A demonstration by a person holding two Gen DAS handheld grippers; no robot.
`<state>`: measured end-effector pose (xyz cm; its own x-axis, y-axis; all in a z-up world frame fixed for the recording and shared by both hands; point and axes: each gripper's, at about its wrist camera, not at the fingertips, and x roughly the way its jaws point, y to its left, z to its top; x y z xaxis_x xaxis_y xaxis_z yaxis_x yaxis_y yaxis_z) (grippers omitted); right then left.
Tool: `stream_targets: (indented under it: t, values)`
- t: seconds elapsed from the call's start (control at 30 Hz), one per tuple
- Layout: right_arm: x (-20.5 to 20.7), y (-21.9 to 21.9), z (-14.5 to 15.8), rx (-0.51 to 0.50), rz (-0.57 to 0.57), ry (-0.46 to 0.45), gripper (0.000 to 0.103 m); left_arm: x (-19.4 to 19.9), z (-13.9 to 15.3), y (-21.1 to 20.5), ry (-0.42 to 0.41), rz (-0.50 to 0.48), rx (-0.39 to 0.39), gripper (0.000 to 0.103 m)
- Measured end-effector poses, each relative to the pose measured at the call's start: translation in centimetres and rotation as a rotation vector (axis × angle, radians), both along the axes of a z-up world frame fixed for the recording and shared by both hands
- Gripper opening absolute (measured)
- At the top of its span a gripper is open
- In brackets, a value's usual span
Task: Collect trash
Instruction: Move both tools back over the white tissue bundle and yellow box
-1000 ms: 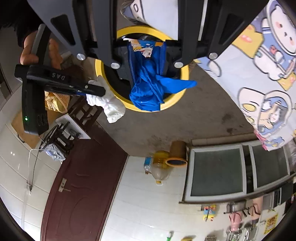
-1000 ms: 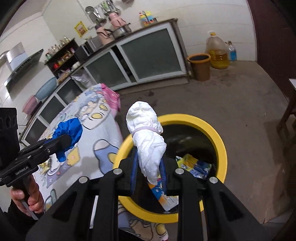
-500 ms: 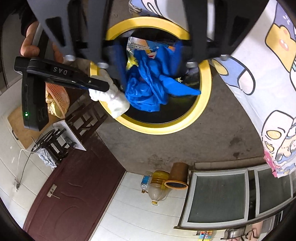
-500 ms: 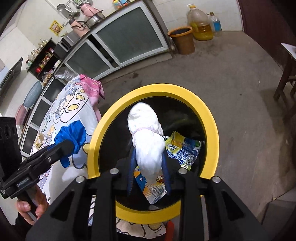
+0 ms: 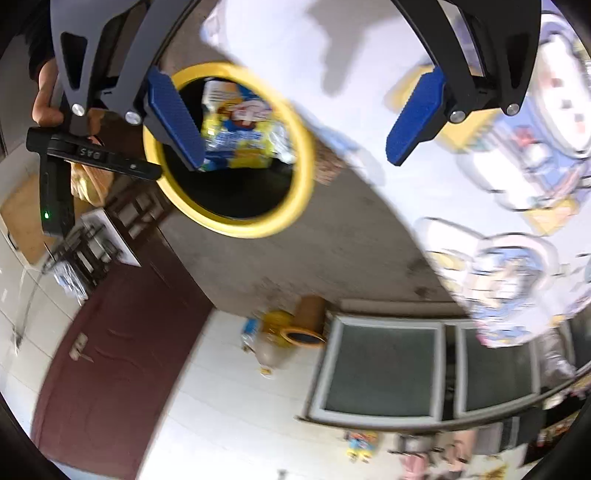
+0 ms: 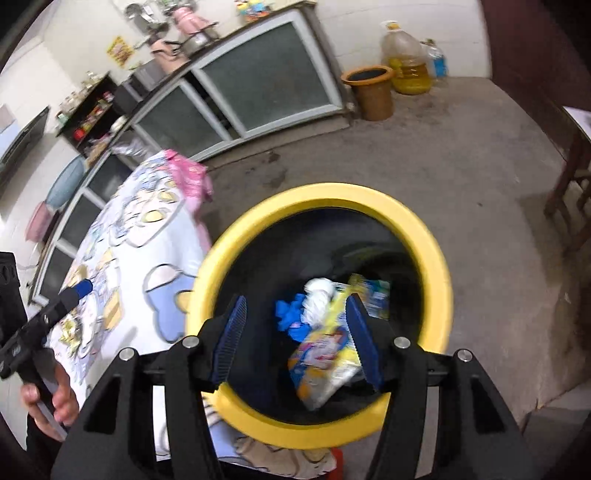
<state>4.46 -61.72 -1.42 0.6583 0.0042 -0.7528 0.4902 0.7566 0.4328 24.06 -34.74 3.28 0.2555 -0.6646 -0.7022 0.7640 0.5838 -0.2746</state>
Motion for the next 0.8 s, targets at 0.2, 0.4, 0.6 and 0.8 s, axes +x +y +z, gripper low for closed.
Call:
stream_targets:
  t: [0.2,0.4,0.6,0.8]
  values:
    - [5.4,5.1,3.1,-0.034,0.170,-0.063,0.055,3.7,3.1,10.0,-0.066,0.149,-0.051,0.095]
    - [12.8,13.9,7.3,-0.054,0.439,-0.145,0.056,6.9,5.6,22.2,-0.164,0.303,-0.044,0.095]
    - [20.3,22.6,9.2,-0.117,0.645,-0.158,0.056,10.3,4.9,31.1,-0.196,0.465,0.047,0.095]
    - [26.8,30.4,9.7,-0.241,0.822,-0.169,0.058,12.8,2.5,35.9,-0.194,0.503,0.132,0.095]
